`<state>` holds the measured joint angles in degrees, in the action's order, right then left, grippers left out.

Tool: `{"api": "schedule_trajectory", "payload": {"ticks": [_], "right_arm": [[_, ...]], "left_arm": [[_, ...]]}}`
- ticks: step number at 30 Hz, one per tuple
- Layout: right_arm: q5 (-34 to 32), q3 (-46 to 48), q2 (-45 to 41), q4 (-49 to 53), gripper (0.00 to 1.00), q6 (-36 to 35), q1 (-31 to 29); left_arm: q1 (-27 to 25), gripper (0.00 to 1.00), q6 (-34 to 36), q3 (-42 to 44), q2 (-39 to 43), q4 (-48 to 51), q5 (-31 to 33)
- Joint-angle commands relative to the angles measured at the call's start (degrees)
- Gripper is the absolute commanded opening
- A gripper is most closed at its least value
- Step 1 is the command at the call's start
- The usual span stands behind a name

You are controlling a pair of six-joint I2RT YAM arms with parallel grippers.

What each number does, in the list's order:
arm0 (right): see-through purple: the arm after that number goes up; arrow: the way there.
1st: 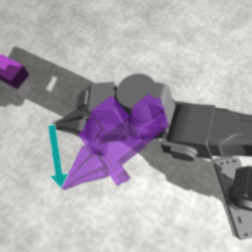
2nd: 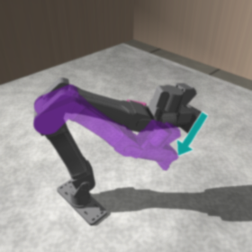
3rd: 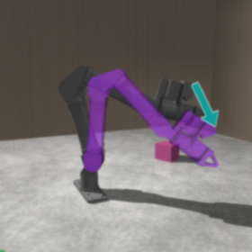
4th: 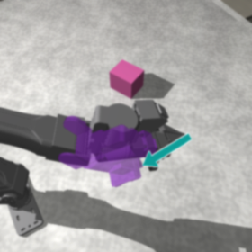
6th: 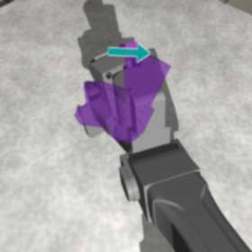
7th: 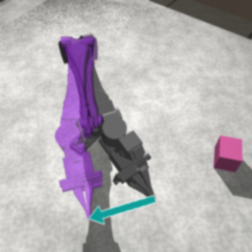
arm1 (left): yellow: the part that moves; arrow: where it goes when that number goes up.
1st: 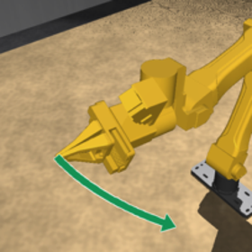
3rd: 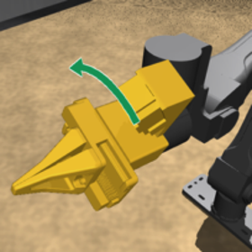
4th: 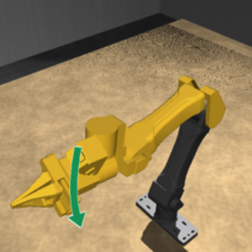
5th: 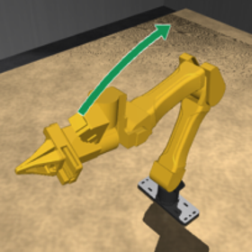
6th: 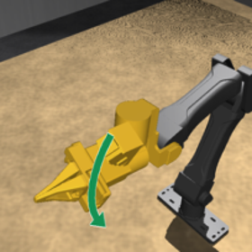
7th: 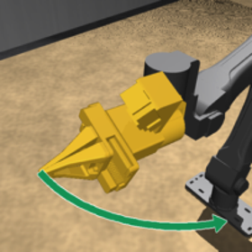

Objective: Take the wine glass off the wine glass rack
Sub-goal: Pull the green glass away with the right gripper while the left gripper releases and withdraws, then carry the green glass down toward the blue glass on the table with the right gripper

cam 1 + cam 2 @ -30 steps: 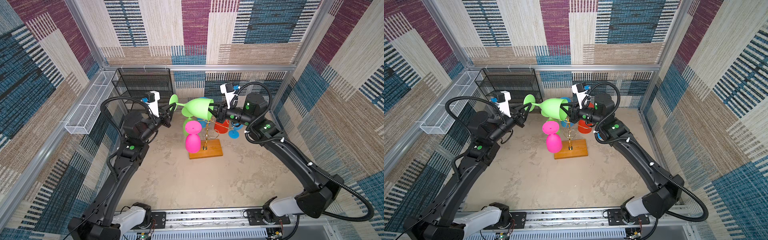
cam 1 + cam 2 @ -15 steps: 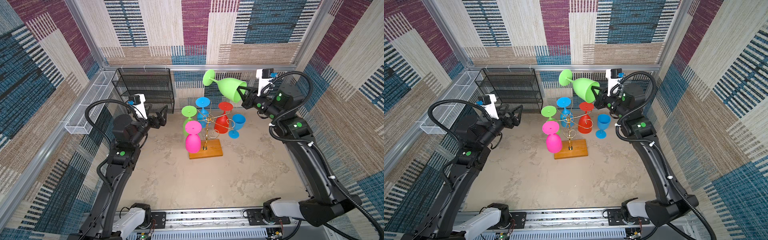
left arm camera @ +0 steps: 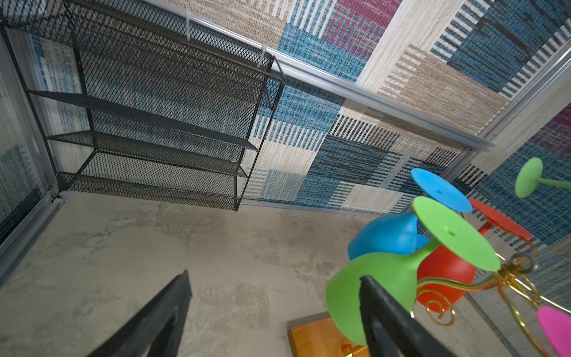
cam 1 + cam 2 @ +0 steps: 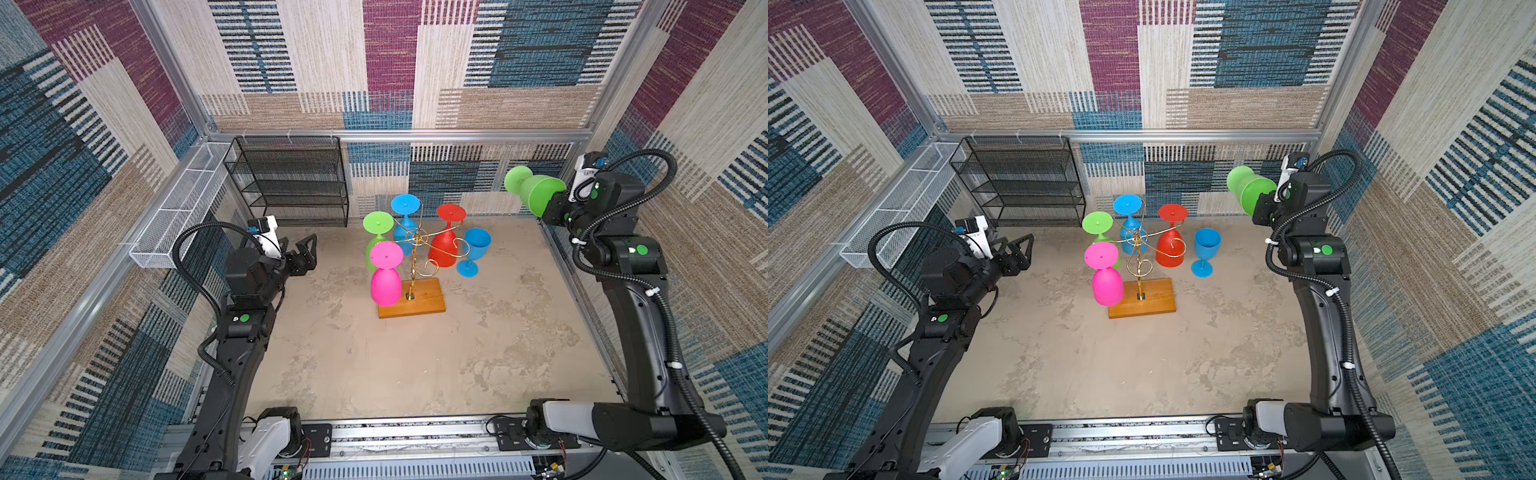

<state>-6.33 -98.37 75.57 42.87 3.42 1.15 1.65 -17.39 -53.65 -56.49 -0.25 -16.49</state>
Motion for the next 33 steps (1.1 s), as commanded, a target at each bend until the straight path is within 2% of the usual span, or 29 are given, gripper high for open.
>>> {"api": "schedule_trajectory", "payload": {"ticks": [1, 5, 10, 21, 33], "right_arm": [[-4.35, -1.55, 1.73, 4.41, 0.00, -2.39, 0.95], [-5.64, -2.11, 5.40, 8.65, 0.00, -3.32, 0.96], [-6.35, 1.64, 5.90, 9.04, 0.00, -2.79, 0.96], [-1.59, 12.23, -2.50, 7.53, 0.00, -0.44, 0.92], [-4.18, 25.26, -3.22, 3.95, 0.00, 0.71, 0.95]], "left_arm": [[0.38, 0.86, 0.73, 0.39, 0.19, -2.71, -0.04], [0.63, 0.86, 1.21, 0.62, 0.59, -1.77, -0.10], [0.63, 0.85, 1.56, 1.43, 1.64, -1.24, 0.01], [0.64, 0.85, 0.53, 1.71, 1.73, -1.84, -0.55], [0.64, 0.85, -0.17, 2.24, 1.56, -2.54, -0.65]]}}
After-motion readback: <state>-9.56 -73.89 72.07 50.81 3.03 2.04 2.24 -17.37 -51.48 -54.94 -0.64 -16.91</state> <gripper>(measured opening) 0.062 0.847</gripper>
